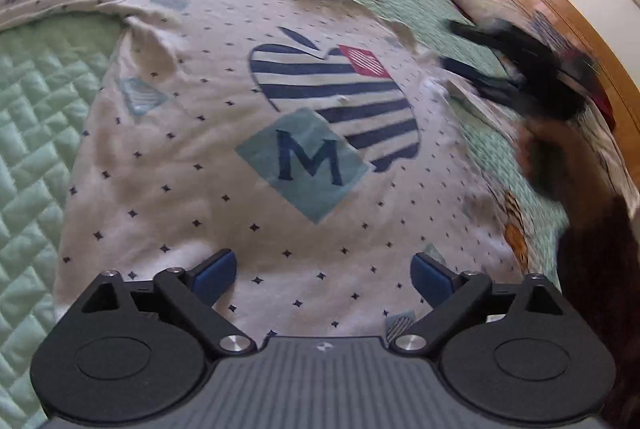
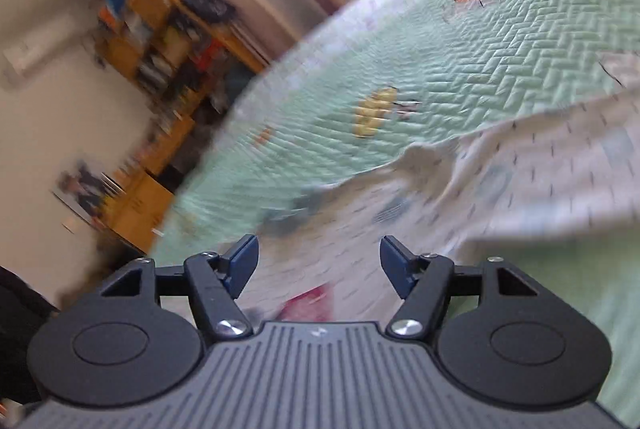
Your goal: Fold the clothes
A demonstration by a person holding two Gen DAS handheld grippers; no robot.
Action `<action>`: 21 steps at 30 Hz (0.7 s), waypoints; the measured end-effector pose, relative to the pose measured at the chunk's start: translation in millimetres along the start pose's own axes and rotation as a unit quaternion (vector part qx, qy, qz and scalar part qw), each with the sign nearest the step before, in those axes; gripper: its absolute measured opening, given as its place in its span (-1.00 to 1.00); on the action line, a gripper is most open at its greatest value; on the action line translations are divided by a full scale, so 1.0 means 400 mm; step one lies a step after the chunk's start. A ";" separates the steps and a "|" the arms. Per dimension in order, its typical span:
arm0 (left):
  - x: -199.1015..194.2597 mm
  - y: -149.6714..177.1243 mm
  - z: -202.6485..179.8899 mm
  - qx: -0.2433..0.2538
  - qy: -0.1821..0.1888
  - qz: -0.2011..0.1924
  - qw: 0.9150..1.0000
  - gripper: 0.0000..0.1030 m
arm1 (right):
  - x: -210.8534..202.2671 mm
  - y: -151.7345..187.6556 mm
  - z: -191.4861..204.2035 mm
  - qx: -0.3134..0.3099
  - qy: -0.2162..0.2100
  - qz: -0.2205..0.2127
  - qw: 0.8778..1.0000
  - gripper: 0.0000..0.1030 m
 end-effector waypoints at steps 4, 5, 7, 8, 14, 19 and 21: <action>0.006 -0.004 0.001 0.004 0.011 0.012 1.000 0.98 | 0.038 -0.074 -0.217 0.083 0.047 0.001 0.995 -0.99; 0.007 -0.005 0.001 0.004 0.012 0.015 1.000 0.98 | 0.025 -0.090 -0.270 0.112 0.056 -0.009 0.992 -1.00; 0.010 -0.008 0.001 0.004 0.012 0.020 1.000 0.98 | -0.025 -0.116 -0.350 0.162 0.056 -0.046 0.984 -1.00; 0.011 -0.009 0.001 0.004 0.013 0.022 1.000 0.98 | -0.058 -0.126 -0.384 0.182 0.060 -0.068 0.979 -0.95; 0.020 -0.014 -0.003 0.005 0.004 0.029 1.000 0.98 | -0.218 -0.105 -0.408 0.154 0.045 -0.102 0.982 -0.42; 0.024 -0.015 -0.009 0.007 -0.009 0.032 0.999 0.98 | -0.283 -0.107 -0.546 0.160 0.141 -0.131 0.968 -1.00; 0.024 -0.013 -0.009 0.007 -0.011 0.030 0.999 0.98 | -0.351 -0.110 -0.570 0.187 0.149 -0.194 0.952 -0.76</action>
Point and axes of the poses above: each gripper's, at about its wrist camera, not at the fingertips, and x roughly the way its jaws point, z to its left, y to its underside, the point moved 6 cm from there along x, roughly the way its jaws point, and after that the axes turned 1 degree about y, right-handed, at the moved point
